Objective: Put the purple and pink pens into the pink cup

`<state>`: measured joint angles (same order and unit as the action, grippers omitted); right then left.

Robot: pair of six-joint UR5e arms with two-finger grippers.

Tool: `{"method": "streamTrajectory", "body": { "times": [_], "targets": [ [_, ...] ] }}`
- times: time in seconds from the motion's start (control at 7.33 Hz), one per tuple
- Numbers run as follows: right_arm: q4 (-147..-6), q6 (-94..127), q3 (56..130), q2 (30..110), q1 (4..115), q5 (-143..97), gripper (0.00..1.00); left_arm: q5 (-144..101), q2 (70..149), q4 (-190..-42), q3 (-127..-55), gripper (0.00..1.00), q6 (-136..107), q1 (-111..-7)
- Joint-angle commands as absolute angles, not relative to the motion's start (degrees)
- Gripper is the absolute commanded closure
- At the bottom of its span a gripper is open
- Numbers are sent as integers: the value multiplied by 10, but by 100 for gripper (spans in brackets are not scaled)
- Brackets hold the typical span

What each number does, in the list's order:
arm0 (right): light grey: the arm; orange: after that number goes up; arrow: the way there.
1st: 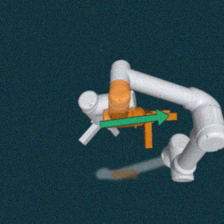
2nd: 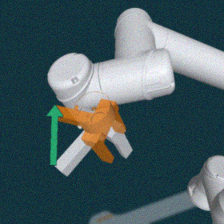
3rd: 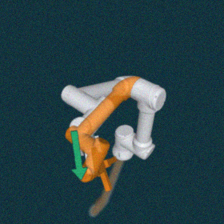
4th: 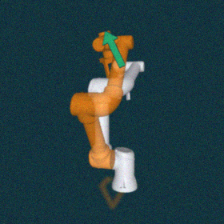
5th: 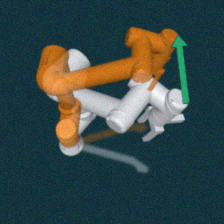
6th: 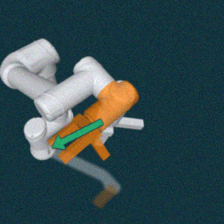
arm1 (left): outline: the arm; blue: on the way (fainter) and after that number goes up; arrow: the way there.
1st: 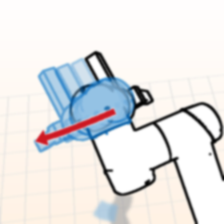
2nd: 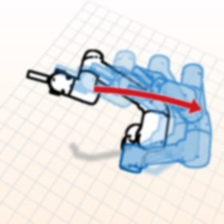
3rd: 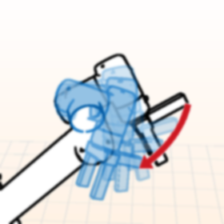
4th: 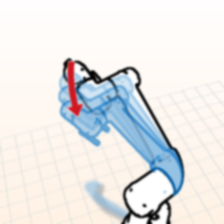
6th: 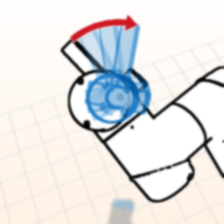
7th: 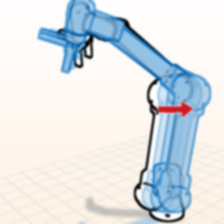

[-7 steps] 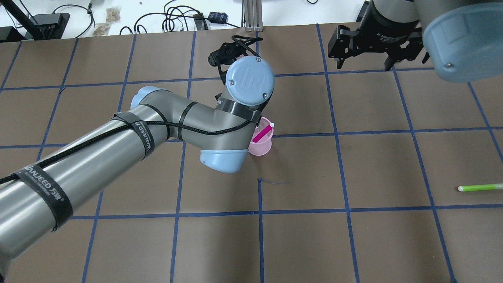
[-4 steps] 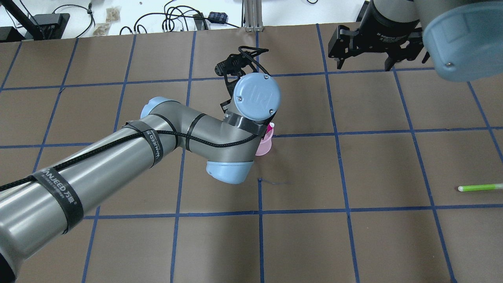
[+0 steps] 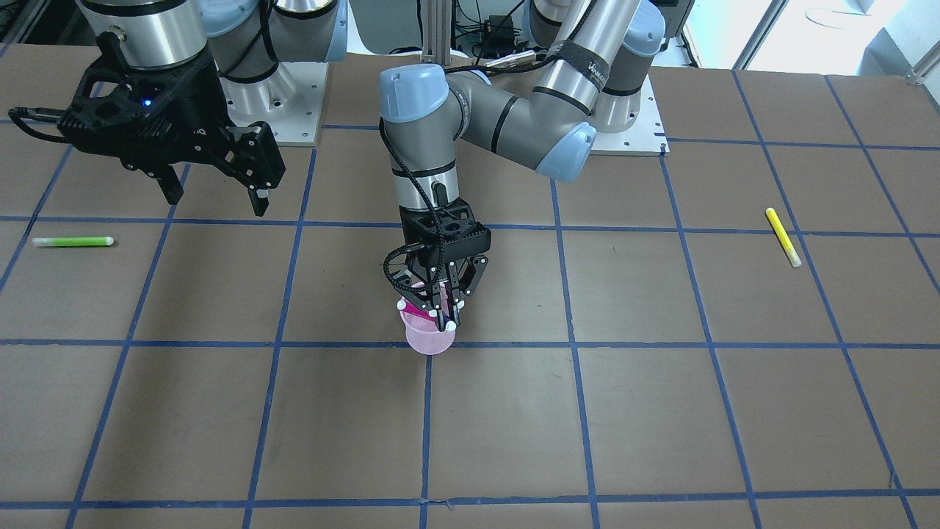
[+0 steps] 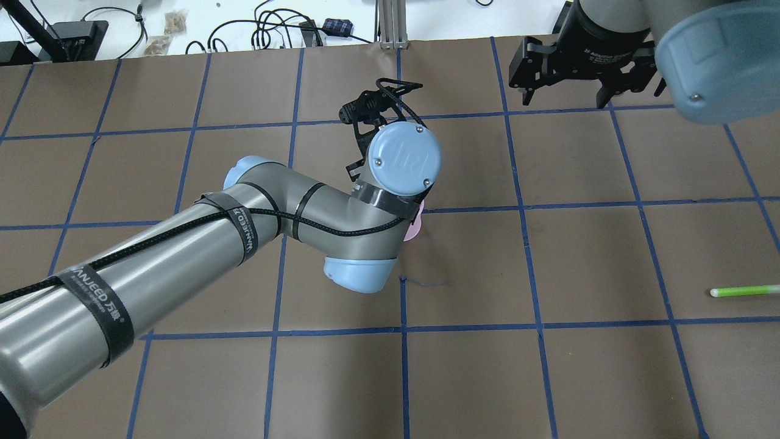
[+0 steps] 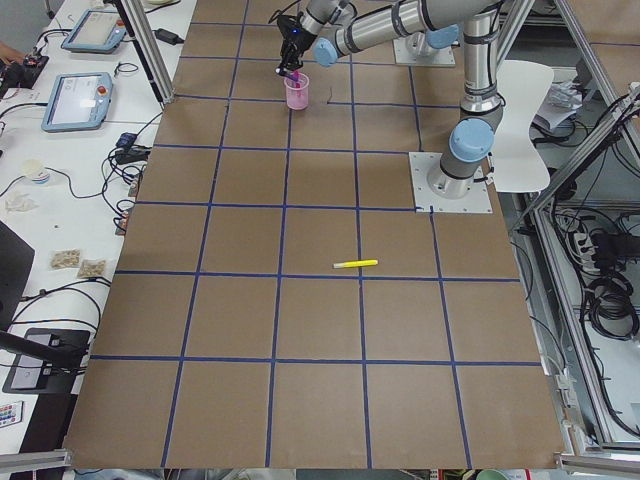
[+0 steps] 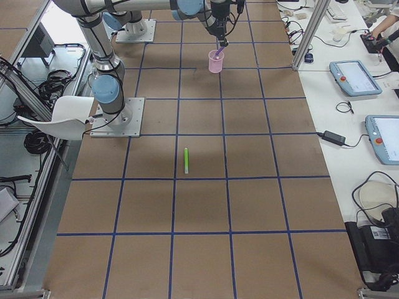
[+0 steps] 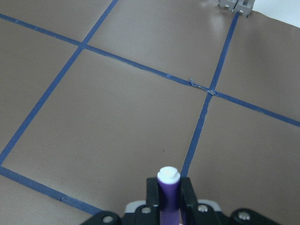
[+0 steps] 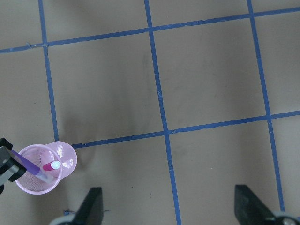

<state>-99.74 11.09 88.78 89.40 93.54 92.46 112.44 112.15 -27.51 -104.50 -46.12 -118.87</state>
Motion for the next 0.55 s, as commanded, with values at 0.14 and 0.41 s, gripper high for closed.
{"method": "streamTrajectory", "body": {
  "times": [0.14,0.41],
  "targets": [
    [-996,111,887,892,935,925,0,1123,1121,-274,-1047,0,-457,-1189],
    [-997,110,889,892,935,925,0,1118,1119,-275,-1044,0,-451,-1187]
  ]
}}
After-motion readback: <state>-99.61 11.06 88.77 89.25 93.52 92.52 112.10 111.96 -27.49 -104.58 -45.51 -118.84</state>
